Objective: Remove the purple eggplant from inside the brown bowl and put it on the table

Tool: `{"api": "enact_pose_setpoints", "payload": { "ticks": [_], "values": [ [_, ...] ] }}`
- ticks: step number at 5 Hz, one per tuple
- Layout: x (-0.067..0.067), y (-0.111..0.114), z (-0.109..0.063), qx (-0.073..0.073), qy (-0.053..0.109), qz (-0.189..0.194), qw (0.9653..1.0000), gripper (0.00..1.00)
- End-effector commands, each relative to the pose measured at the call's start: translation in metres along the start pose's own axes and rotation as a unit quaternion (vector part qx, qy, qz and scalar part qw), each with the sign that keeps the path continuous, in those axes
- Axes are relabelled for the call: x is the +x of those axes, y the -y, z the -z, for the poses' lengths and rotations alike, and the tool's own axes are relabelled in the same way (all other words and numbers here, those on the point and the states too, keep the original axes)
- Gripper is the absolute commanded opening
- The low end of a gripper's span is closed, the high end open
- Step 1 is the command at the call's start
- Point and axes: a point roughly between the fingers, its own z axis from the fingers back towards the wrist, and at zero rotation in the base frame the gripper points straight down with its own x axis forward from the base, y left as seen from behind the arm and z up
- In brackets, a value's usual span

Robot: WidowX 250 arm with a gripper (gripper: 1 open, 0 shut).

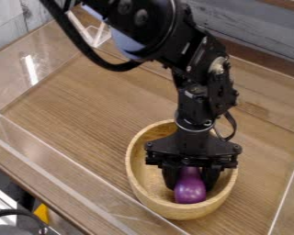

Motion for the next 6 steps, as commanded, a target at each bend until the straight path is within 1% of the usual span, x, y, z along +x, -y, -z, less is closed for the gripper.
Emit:
{"api": "enact_pose_setpoints", "payload": {
  "ticks": [1, 2, 3, 4, 5, 6],
  "values": [
    [0.007, 0.005, -0.016, -0.014, 0.019, 0.023, 0.9995, 0.00],
    [0.009, 0.003, -0.021, -0.008, 0.017, 0.042, 0.9989, 0.00],
    [0.011, 0.004, -0.031, -0.003, 0.018, 0.030, 0.9994, 0.00],
    [0.013, 0.006, -0.046, -0.001, 0.018, 0.018, 0.9997, 0.00],
    [0.033, 0.000, -0.056, 0.004, 0.020, 0.060, 0.9980, 0.00],
    [0.060, -0.011, -0.073, 0.002, 0.028, 0.093, 0.9953, 0.00]
  ]
}}
